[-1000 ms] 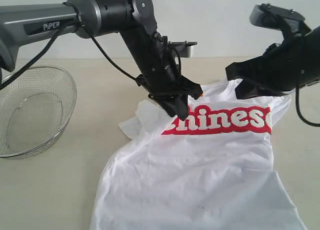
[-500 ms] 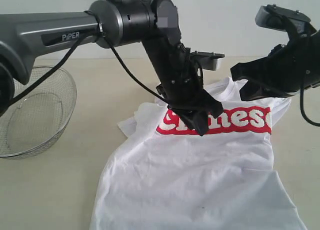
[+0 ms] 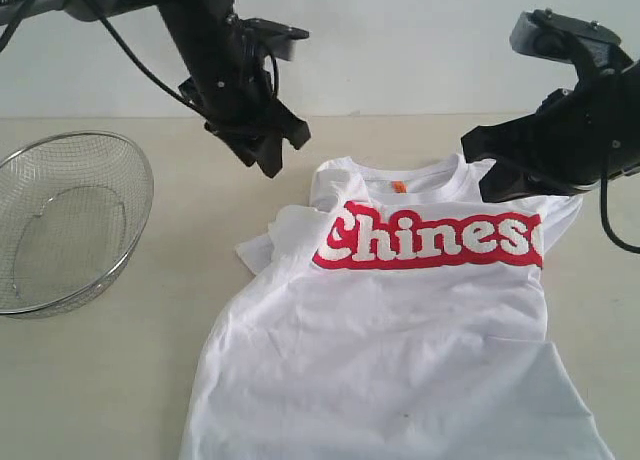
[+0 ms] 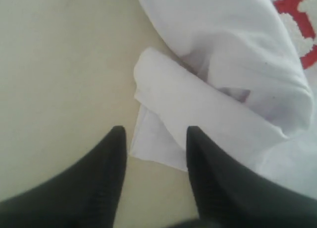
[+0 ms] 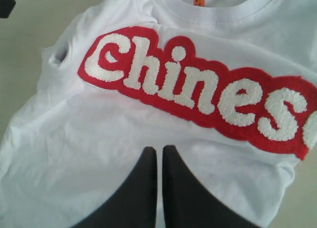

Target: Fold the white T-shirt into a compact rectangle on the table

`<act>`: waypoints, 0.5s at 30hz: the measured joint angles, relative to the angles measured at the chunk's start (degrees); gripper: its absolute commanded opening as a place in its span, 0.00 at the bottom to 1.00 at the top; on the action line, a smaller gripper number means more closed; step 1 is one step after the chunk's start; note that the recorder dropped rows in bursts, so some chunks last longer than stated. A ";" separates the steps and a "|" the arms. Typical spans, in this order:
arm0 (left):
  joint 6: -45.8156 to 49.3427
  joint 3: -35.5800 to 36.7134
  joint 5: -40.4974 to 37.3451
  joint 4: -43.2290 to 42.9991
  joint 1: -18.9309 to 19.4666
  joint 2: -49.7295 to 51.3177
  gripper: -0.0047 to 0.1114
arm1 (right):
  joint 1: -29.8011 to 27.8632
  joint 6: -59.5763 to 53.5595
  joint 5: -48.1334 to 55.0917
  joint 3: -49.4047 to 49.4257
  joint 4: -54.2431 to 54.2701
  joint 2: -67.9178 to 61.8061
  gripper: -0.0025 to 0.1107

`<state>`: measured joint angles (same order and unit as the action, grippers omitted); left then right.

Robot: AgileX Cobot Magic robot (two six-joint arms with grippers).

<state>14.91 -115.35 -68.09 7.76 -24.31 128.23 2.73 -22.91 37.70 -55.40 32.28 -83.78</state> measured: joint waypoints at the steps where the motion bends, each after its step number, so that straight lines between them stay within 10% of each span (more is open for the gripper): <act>1: 0.15 0.00 0.12 1.35 0.69 0.50 0.52 | 0.00 0.00 0.00 0.00 0.00 0.00 0.02; 15: 2.55 0.00 4.55 12.28 2.64 7.03 0.57 | 0.00 -0.13 0.00 0.00 0.00 0.00 0.02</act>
<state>17.46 -115.35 -63.54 20.04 -21.68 135.26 2.73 -23.04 37.70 -55.40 32.28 -83.78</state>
